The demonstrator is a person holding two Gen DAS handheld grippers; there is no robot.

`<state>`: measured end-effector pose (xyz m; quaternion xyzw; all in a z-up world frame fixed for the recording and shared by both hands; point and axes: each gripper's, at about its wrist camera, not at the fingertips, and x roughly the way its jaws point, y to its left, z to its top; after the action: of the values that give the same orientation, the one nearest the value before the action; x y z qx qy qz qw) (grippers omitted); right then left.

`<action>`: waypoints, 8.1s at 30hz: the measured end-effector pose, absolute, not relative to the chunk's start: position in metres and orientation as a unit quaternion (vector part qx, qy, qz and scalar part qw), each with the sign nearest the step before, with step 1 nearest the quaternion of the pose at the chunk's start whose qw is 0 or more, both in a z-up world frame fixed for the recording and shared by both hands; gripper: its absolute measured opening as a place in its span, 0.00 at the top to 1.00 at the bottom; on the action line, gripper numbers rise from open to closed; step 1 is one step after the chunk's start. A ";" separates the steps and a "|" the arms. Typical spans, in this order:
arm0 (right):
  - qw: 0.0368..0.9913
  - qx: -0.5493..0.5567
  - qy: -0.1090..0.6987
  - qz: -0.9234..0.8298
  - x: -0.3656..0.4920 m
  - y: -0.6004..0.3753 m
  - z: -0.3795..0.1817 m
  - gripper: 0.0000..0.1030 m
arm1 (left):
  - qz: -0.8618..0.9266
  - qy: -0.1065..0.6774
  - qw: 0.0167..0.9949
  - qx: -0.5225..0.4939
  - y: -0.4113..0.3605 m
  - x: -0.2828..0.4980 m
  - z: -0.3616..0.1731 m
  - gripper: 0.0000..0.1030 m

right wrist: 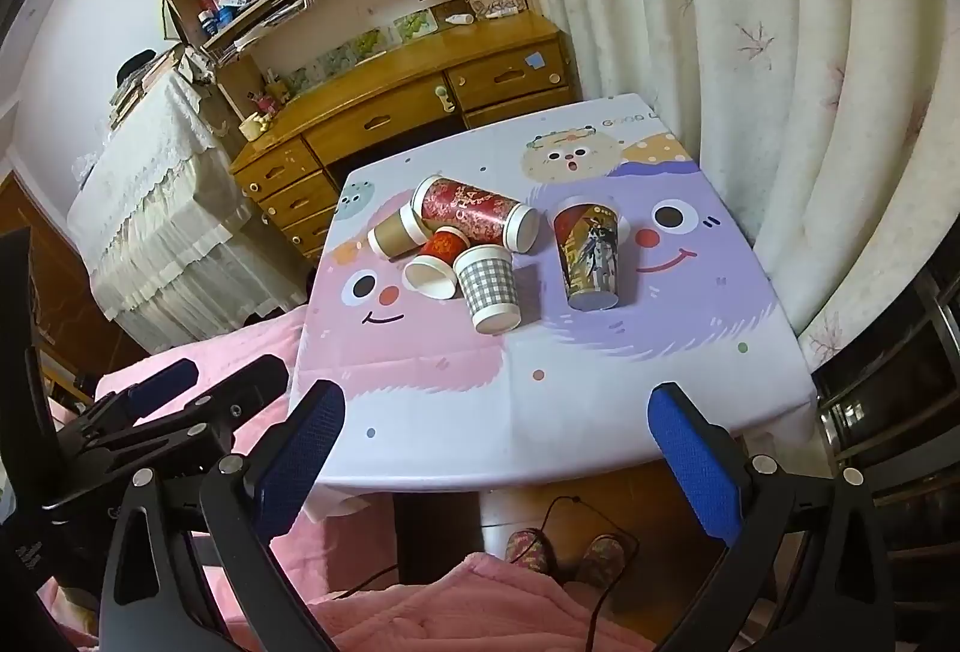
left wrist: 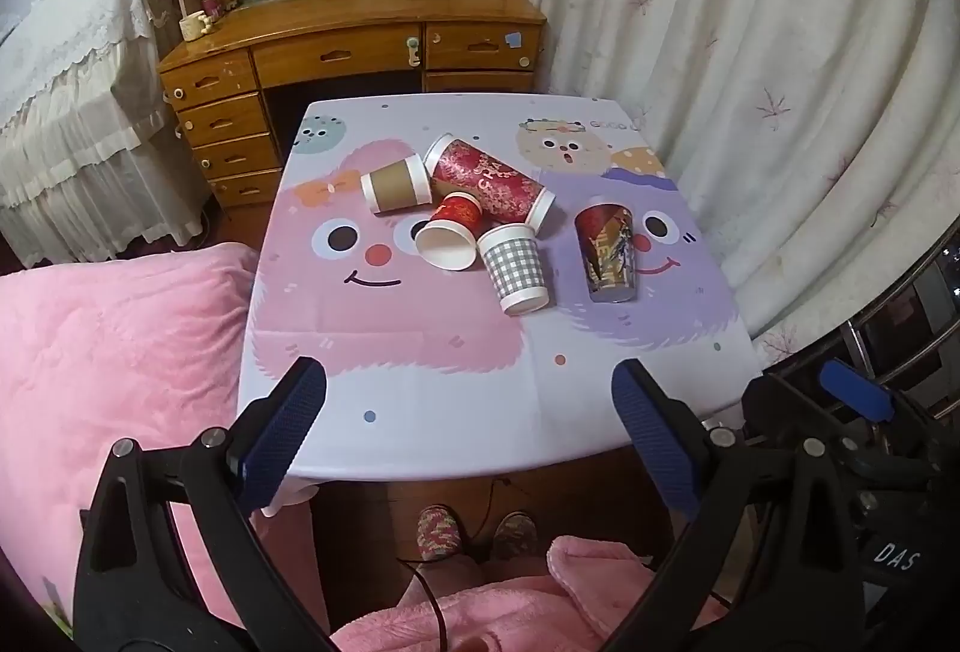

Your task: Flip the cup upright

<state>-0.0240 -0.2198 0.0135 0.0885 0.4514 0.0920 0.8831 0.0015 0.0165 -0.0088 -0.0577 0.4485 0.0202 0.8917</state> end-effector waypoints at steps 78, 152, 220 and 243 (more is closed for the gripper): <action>0.655 0.371 0.654 0.073 0.318 -0.499 -0.166 0.00 | 0.031 0.754 0.656 0.008 -0.186 0.356 -0.262 0.08; 0.677 0.287 0.676 0.040 0.175 -0.265 -0.192 0.00 | -0.096 0.716 0.686 -0.085 0.012 0.146 -0.244 0.23; 0.913 -0.047 0.387 0.116 0.105 -0.137 -0.266 0.25 | -0.020 0.635 0.764 -0.114 0.142 0.090 -0.190 0.23; 0.842 -0.001 0.487 0.230 0.081 -0.176 -0.077 0.01 | 0.040 0.468 0.862 -0.190 0.096 0.047 -0.063 0.23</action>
<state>0.0813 -0.1761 -0.0772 -0.0011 0.4874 0.2297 0.8424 0.0466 0.0960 -0.0627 -0.1901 0.4683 0.0400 0.8620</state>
